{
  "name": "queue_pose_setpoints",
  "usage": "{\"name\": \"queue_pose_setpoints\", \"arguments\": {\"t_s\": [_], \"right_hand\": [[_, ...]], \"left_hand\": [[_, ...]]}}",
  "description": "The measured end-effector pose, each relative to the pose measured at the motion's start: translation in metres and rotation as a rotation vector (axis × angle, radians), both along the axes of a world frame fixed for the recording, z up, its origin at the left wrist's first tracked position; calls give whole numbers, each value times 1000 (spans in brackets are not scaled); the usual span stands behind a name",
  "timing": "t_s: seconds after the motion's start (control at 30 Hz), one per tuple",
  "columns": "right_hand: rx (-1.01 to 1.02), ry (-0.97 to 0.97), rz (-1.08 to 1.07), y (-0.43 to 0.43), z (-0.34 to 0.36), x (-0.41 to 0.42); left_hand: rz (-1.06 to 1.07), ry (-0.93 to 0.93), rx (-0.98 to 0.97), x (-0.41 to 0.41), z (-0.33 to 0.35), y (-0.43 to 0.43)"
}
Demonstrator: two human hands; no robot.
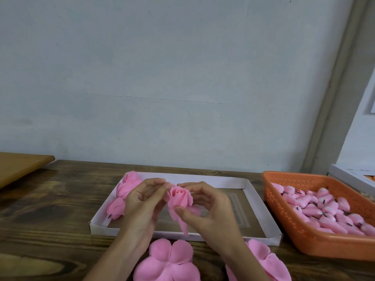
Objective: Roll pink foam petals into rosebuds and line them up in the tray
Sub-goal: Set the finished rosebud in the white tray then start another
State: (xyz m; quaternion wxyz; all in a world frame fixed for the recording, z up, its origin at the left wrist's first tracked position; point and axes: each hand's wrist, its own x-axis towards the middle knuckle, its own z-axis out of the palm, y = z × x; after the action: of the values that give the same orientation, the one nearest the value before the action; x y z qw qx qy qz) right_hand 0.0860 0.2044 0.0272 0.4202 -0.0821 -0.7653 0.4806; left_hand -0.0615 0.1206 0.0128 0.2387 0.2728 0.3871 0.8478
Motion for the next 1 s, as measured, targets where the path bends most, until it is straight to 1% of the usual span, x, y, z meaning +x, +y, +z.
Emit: {"name": "queue_pose_setpoints", "arguments": {"t_s": [0.1,0.23,0.33,0.53,0.6,0.7,0.73,0.87,1.0], "right_hand": [[7,-21,13,0,1,0],[37,-51,27,0,1,0],[45,-55,-1,-1,0,-1],[-16,-2,-33,2,1,0],[-20,1,-16,3,1,1],[-30,4,-9,2,0,0],[-32,3,-3,2,0,0],[-6,28,29,2,-1,0],[122,60,2,3,-2,-1]], "left_hand": [[-4,-18,21,-1,1,-1],[1,48,10,2,2,-3],[-4,55,18,4,4,-3],[-4,97,19,-1,4,-5],[12,160,-24,-3,3,-6],[33,308,-111,-4,5,-7],[41,326,-126,-4,5,-8],[103,322,-127,-3,7,-8],[105,244,-128,0,7,-7]]}}
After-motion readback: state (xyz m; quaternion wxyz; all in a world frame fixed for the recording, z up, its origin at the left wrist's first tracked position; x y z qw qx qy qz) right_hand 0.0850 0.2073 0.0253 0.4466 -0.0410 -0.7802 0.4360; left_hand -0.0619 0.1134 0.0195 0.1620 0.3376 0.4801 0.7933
